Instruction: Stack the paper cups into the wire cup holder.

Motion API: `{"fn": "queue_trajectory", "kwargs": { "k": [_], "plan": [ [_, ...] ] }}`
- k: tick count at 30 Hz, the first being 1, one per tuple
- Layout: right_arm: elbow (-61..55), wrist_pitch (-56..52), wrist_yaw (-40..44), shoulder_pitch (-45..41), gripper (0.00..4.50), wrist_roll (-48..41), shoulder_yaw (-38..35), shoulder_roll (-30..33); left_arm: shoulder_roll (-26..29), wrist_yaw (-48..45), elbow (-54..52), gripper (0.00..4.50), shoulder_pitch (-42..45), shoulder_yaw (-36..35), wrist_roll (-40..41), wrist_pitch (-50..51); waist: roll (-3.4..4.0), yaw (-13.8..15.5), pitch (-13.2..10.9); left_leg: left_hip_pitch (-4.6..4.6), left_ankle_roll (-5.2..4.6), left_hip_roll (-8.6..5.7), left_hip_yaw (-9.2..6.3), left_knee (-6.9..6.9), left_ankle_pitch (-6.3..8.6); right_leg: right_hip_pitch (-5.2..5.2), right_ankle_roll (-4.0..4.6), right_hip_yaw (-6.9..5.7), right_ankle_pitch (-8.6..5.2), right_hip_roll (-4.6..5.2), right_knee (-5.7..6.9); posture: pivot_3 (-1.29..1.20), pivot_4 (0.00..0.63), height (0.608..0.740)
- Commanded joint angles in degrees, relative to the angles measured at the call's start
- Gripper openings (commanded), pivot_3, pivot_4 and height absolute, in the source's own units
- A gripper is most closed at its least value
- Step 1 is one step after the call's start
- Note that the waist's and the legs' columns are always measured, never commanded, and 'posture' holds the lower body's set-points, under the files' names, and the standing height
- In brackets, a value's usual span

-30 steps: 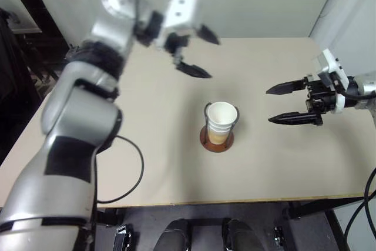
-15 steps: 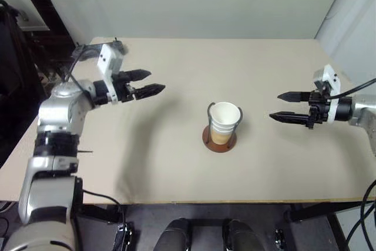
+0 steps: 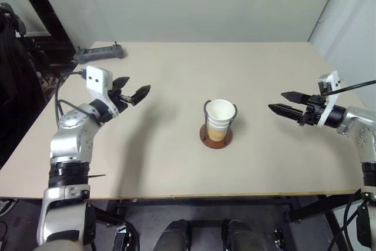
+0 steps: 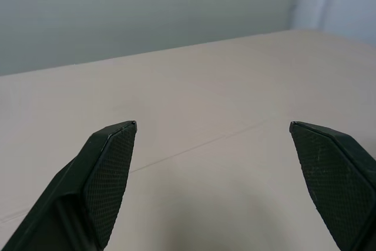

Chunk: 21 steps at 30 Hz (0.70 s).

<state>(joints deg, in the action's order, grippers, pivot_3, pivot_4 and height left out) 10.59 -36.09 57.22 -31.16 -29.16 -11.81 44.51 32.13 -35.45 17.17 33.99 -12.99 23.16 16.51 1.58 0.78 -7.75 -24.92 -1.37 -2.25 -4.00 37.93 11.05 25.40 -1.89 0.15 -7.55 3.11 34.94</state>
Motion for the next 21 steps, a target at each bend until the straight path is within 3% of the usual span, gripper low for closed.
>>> {"fn": "queue_trajectory", "kwargs": {
  "k": [1, 21],
  "plan": [
    [-2.91, -1.23, -1.81, 0.56, 4.5, -1.88, -2.53, -0.39, -0.93, 3.64, -2.21, 4.46, 0.78, -2.2, -0.55, -1.91, -0.01, 0.0, 0.0, -0.01, 0.0, 0.0, 0.0, 0.01, 0.0, 0.0, 0.01, 0.0, 0.01, 0.0, 0.0, 0.0, 0.15, 0.74],
    [-1.36, -0.44, -1.54, 0.79, 4.5, -0.01, -0.14, 0.46, -4.11, 10.21, -10.37, 4.46, -4.7, -2.15, -0.84, 0.36, -0.03, 0.01, -0.02, -0.03, -0.05, -0.02, -0.01, -0.13, 0.35, 0.01, 0.11, 0.0, 0.05, -0.01, -0.14, 0.0, 0.15, 0.74]
  ]
}}
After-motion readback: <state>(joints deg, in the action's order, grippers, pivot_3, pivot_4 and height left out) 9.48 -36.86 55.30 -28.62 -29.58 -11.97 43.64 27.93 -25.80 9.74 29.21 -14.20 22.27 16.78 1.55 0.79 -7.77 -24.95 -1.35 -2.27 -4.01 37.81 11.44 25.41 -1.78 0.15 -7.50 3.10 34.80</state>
